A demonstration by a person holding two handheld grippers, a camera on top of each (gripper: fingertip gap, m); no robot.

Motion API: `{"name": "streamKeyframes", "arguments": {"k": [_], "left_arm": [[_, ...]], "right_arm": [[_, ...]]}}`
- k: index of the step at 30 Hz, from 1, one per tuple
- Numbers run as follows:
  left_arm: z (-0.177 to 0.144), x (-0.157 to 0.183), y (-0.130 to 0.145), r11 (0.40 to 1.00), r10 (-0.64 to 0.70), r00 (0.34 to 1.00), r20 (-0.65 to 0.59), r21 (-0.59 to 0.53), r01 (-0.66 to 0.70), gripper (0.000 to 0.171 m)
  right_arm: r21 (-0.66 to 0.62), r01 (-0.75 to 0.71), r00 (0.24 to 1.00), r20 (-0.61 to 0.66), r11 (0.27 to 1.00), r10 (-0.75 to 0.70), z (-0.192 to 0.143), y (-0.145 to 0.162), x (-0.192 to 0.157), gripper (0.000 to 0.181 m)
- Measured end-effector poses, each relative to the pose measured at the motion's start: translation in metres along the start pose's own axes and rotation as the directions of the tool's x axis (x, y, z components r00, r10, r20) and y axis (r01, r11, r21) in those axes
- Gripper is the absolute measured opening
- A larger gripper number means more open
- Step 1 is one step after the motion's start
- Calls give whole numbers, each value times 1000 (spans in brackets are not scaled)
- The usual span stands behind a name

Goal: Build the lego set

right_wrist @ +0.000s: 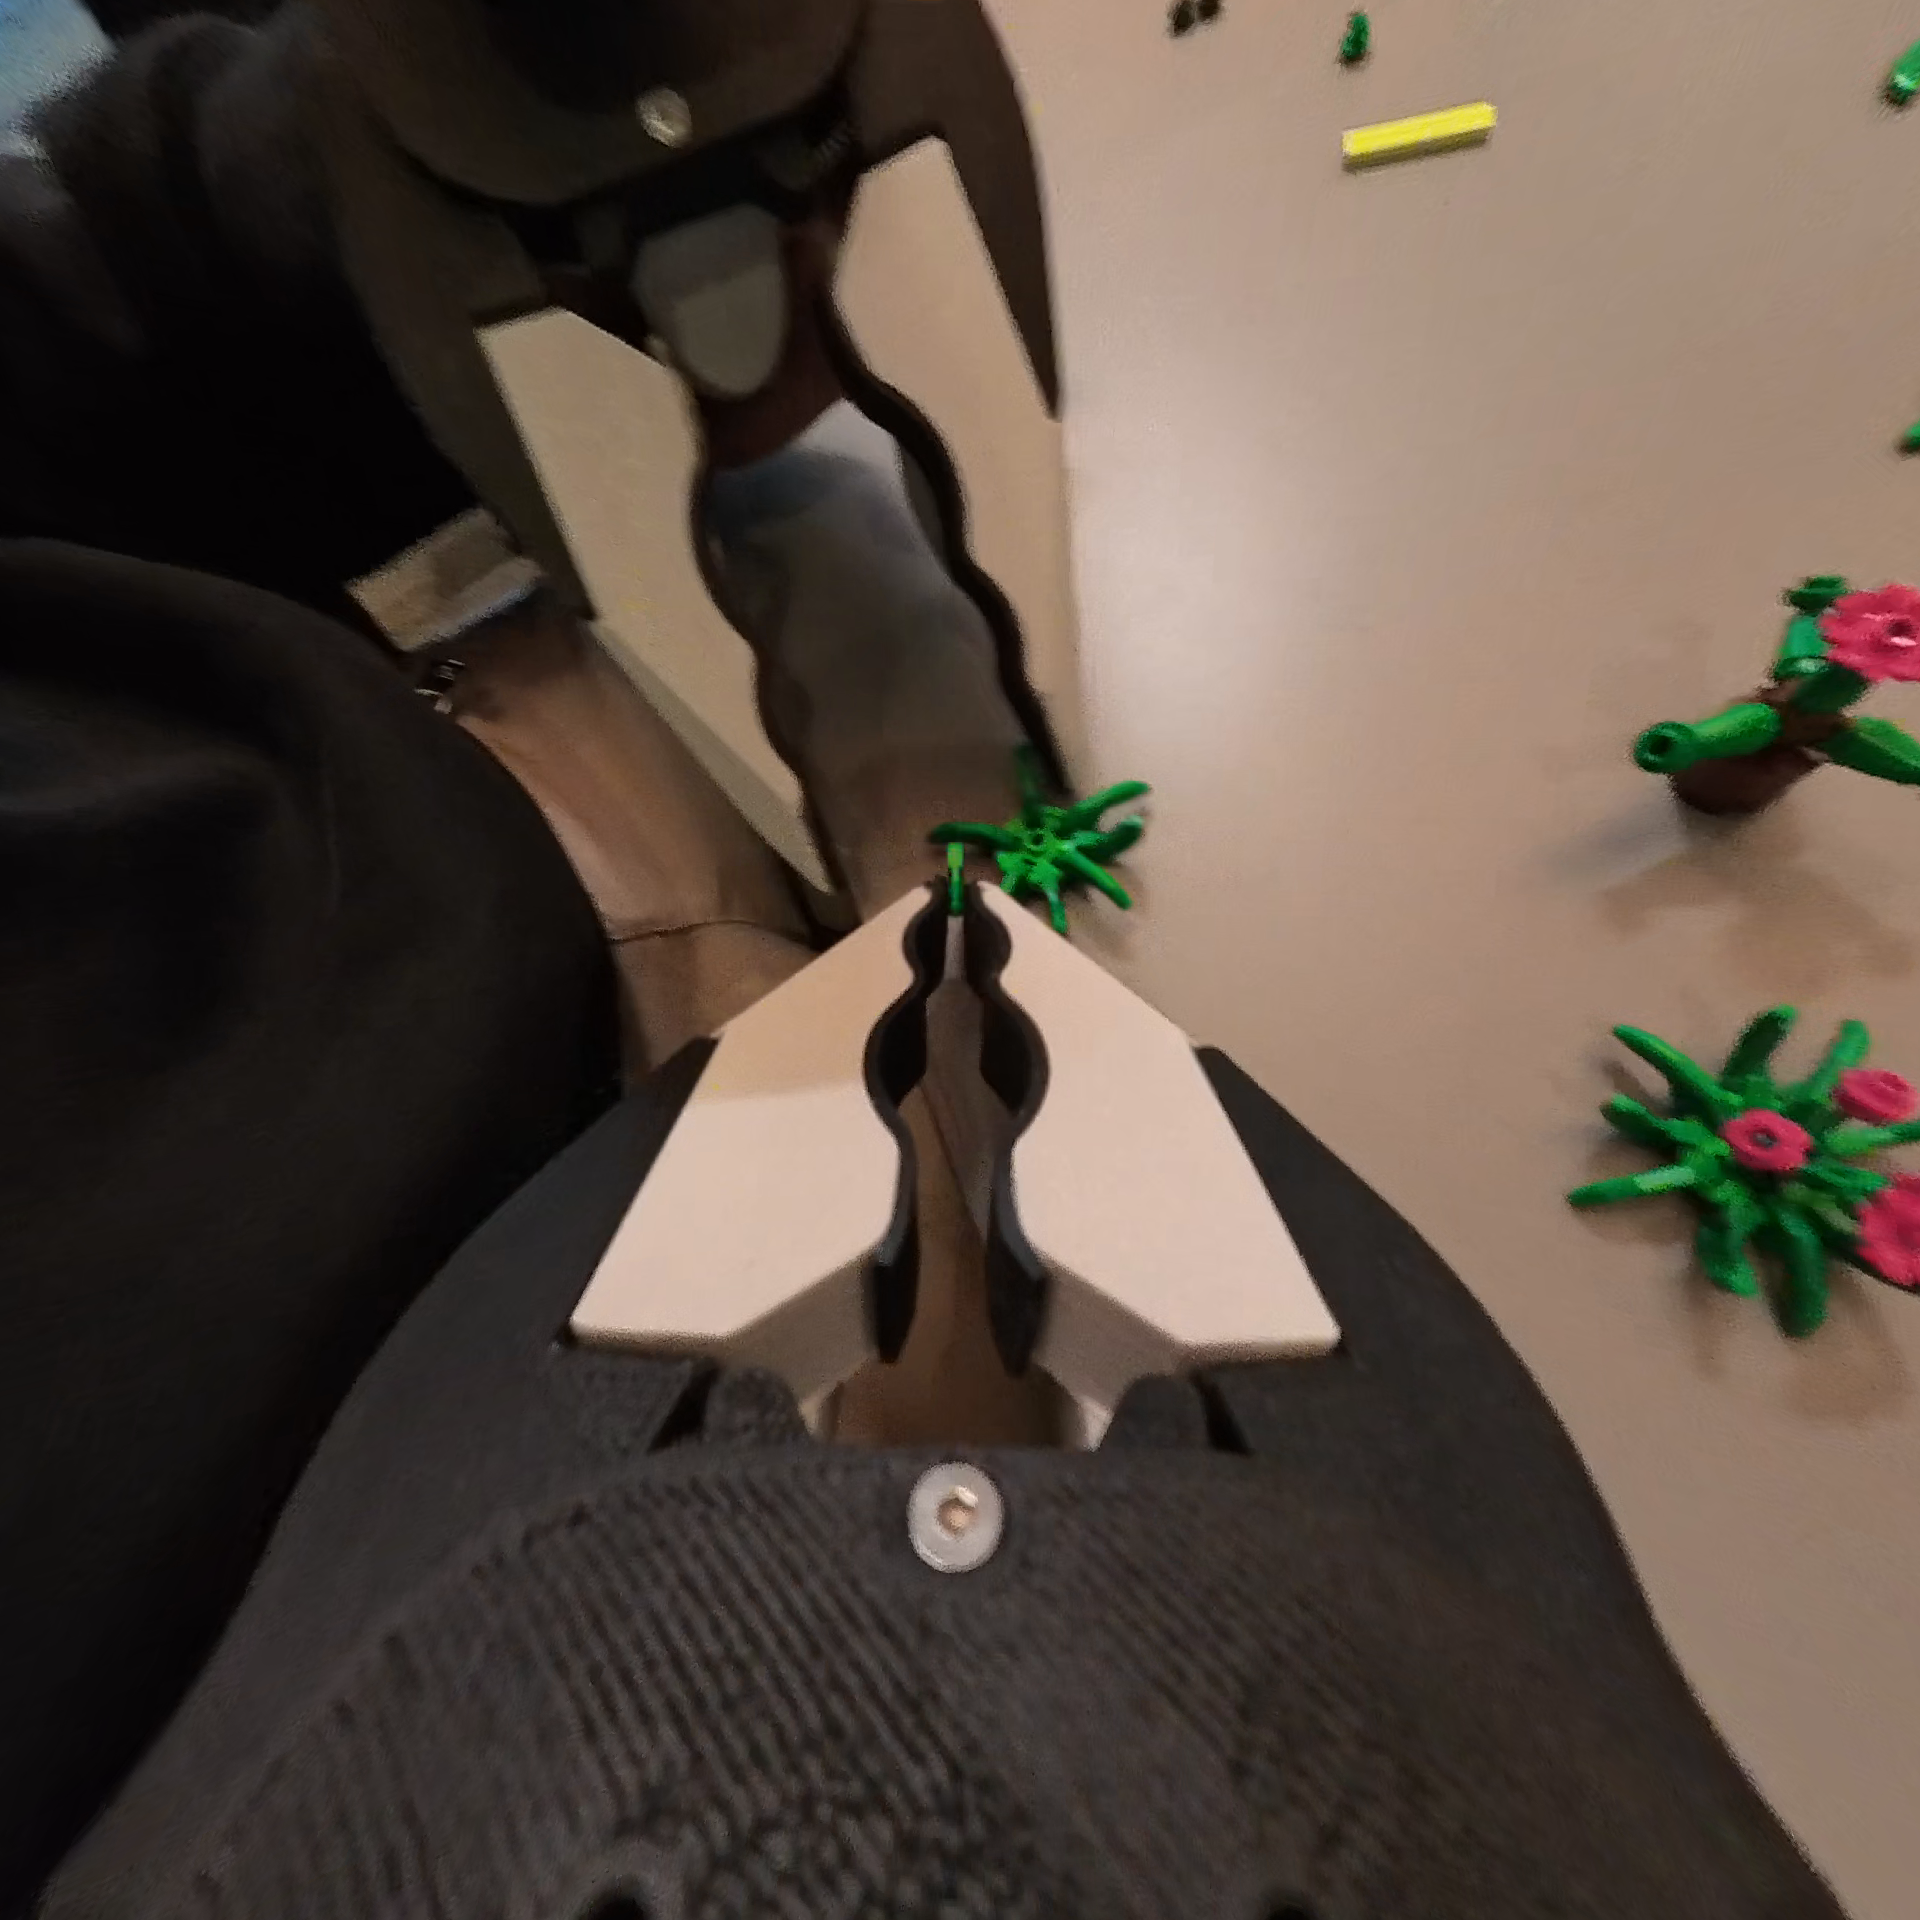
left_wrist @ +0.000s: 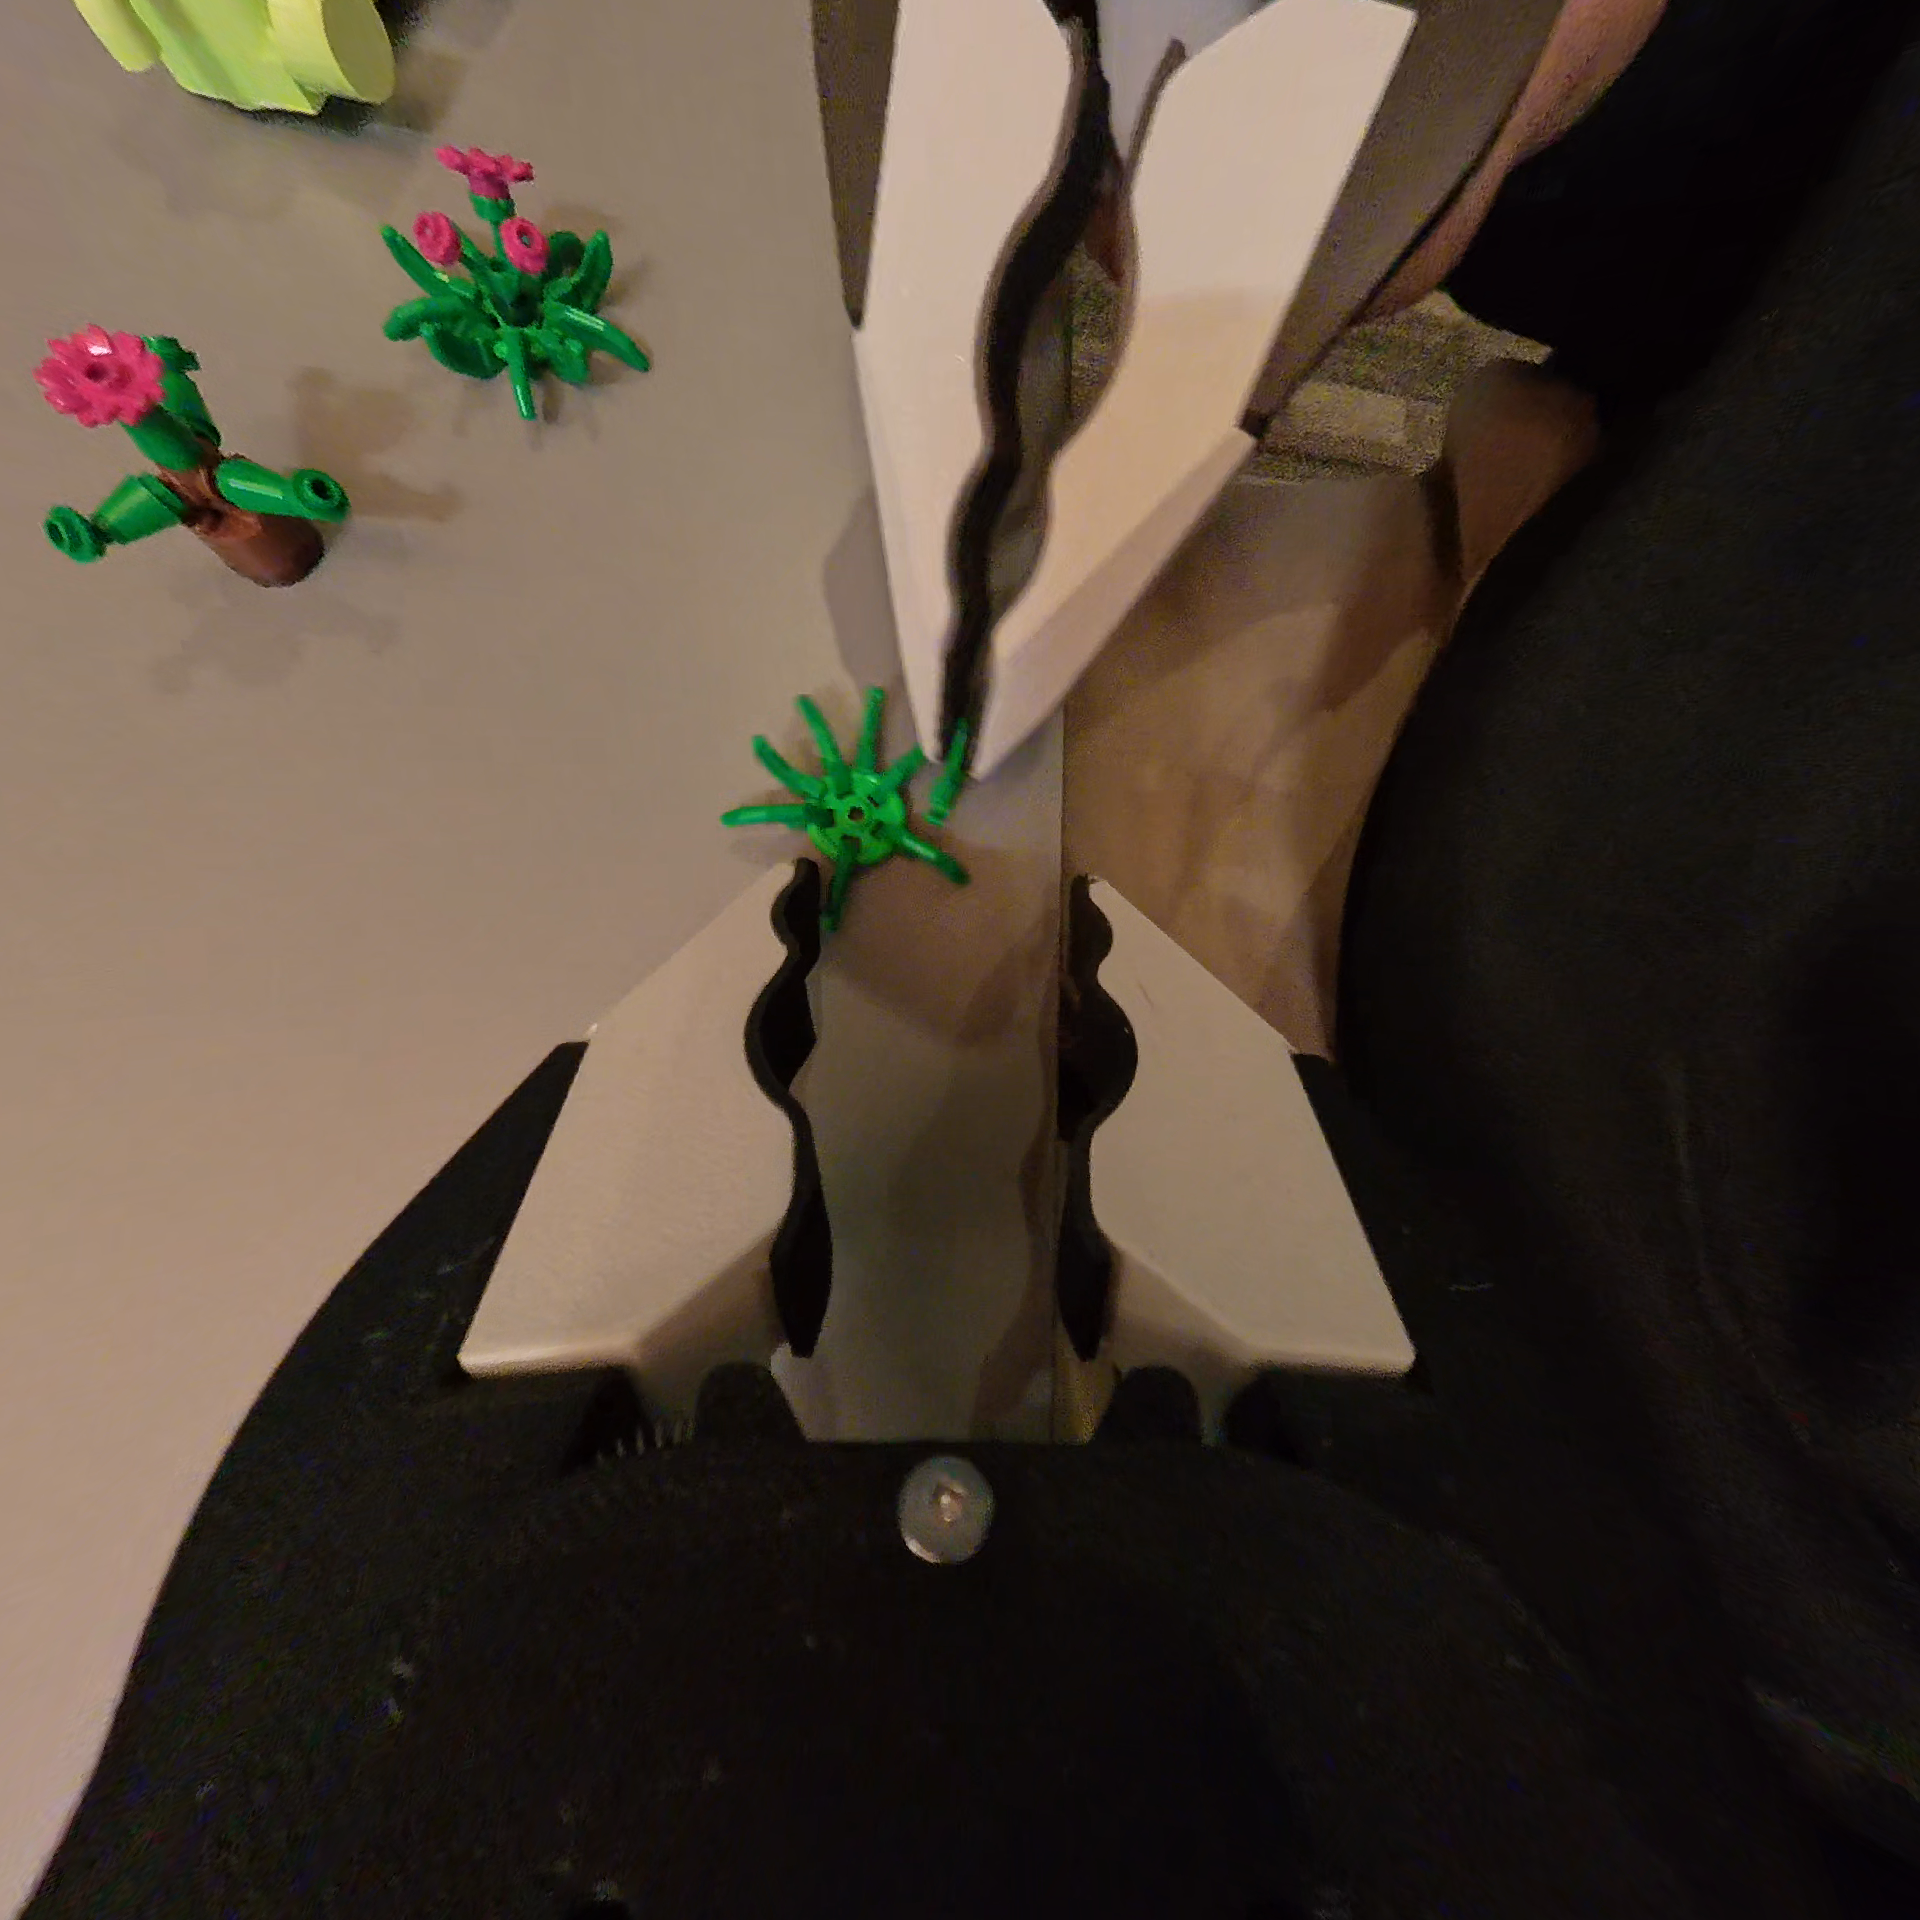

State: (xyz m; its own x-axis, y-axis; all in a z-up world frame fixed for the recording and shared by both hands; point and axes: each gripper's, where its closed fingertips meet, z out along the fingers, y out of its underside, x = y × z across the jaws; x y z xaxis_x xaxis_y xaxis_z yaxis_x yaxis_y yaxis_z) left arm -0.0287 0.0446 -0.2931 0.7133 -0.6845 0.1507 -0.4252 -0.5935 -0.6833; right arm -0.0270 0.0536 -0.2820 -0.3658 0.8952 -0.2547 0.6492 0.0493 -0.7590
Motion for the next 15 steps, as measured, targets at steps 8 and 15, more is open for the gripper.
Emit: {"name": "streamKeyframes", "arguments": {"k": [8, 15], "left_arm": [[-12, 0, -2, 998, 2, 999, 45, 69, -5, 22], [-20, -18, -23, 985, 20, 986, 164, 167, -48, 30]], "right_arm": [[-4, 27, 993, -117, 1000, -27, -9, -4, 16, 1], [-83, 41, 986, -155, 996, -53, -6, 7, 15, 1]]}}
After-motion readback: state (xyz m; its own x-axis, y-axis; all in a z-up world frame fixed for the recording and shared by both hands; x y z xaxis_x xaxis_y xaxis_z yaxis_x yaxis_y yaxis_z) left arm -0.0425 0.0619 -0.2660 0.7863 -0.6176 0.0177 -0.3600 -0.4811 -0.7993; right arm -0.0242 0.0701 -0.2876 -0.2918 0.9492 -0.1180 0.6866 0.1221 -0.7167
